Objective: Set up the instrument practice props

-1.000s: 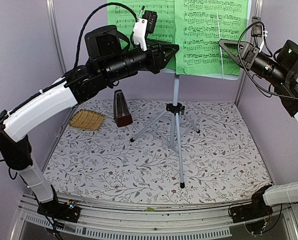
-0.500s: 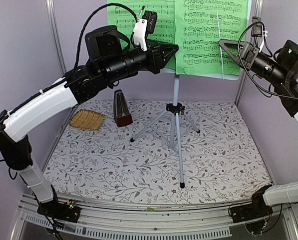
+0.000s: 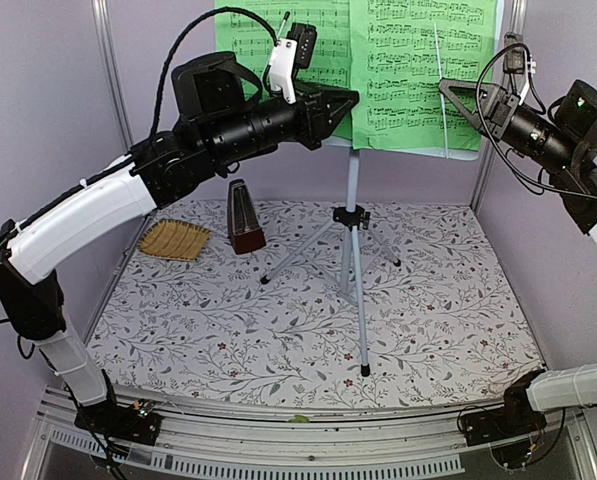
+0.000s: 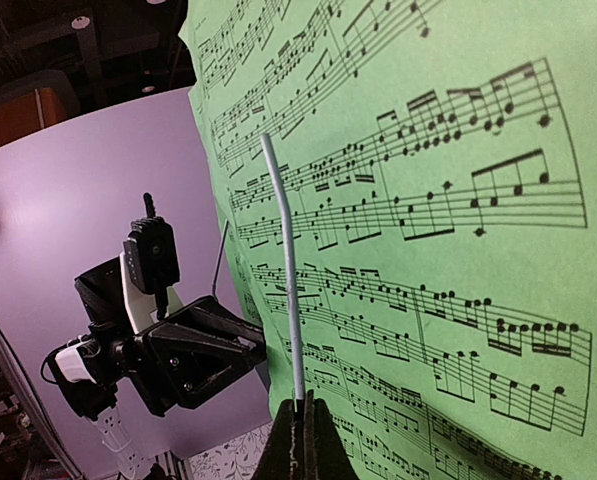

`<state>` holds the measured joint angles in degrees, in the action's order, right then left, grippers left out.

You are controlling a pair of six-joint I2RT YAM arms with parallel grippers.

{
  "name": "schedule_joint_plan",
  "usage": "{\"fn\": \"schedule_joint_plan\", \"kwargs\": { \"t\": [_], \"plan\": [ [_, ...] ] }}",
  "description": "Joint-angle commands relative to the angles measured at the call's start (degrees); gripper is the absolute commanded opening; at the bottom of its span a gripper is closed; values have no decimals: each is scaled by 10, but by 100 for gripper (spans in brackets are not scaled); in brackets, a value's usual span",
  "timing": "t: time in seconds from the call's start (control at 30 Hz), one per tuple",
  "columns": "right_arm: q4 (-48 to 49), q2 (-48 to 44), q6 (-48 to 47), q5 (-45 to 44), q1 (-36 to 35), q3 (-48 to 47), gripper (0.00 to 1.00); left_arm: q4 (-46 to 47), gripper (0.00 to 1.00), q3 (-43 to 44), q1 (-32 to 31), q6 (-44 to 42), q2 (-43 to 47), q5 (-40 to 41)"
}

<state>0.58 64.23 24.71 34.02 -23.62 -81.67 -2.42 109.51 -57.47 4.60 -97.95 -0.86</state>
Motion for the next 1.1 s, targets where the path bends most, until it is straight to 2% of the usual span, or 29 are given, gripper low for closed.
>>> {"fn": "schedule_joint_plan", "kwargs": {
  "t": [0.0, 0.53, 0.9, 1.07],
  "plan": [
    [-7, -4, 4, 10, -1, 10, 0, 2, 19, 5, -3, 5, -9, -5],
    [-9, -7, 4, 10, -2, 12, 0, 1, 18, 7, -6, 10, -16, -8],
    [-10, -8, 1, 10, -1, 12, 0, -1, 2, 23, -9, 4, -26, -8],
    [-9, -7, 0, 10, -1, 12, 0, -14, 0, 57, -8, -3, -42, -11]
  ]
}}
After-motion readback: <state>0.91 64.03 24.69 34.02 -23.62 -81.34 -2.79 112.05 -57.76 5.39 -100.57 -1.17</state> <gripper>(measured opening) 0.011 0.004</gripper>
